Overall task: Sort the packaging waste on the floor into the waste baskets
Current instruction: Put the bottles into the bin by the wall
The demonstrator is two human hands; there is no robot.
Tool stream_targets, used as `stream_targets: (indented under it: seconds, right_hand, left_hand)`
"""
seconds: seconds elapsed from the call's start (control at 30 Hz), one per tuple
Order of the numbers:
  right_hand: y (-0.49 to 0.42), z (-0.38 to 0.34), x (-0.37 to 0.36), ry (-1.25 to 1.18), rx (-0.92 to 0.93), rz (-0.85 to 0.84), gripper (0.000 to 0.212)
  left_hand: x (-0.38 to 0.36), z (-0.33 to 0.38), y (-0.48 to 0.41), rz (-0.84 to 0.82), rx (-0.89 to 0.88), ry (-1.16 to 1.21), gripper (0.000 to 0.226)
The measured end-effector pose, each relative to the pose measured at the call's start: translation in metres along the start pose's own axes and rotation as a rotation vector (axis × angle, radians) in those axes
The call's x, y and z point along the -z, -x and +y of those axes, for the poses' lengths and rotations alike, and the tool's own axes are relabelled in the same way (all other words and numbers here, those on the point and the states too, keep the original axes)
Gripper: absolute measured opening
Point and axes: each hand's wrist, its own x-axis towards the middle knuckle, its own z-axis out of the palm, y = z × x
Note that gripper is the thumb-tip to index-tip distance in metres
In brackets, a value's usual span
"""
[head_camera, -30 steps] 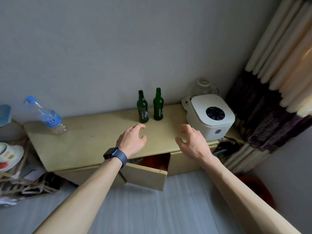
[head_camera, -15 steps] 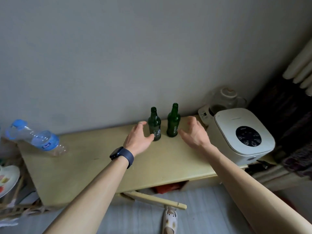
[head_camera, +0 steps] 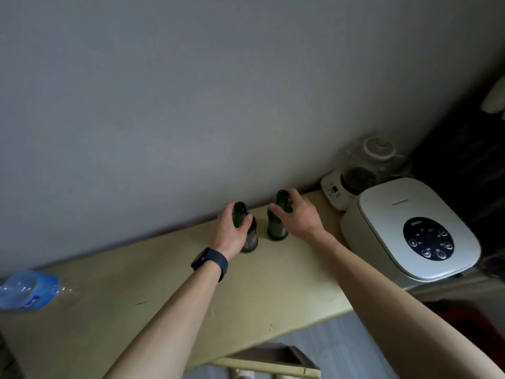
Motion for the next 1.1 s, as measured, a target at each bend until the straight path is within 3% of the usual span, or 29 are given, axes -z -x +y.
stream_targets:
  seconds: [0.07,0.3,0.5,0.6,0.7,0.87,1.1]
  right_hand:
    - [0.006,0.004,-0.004,0.000,0.000,0.029,0.051]
    - [0.039,0.014,-0.011,-0.025,-0.018,0.160,0.029]
    - [0.096,0.029,0.005,-0.051,-0.088,0.302,0.032]
    - [0.143,0.038,0.020,0.013,-0.136,0.352,0.030]
    - [0.195,0.057,0.035,0.031,-0.211,0.410,0.031]
    - [0.283,0.107,0.060,-0.026,-0.414,0.525,0.028]
    - [0.386,0.197,0.082,-0.051,-0.679,0.709,0.024]
  left_hand:
    - [0.000,-0.006,-0.004,-0.003,-0.039,-0.041,0.035]
    - [0.007,-0.013,-0.008,-0.023,-0.153,-0.180,0.036]
    - [0.016,0.000,-0.002,-0.108,-0.265,-0.227,0.038]
    - [0.005,0.020,0.013,-0.184,-0.413,-0.297,0.038]
    - [-0.024,0.039,0.038,-0.236,-0.584,-0.408,0.039]
    - [-0.092,0.069,0.095,-0.470,-0.758,-0.450,0.038]
    - [-0.204,0.109,0.181,-0.702,-0.841,-0.444,0.037]
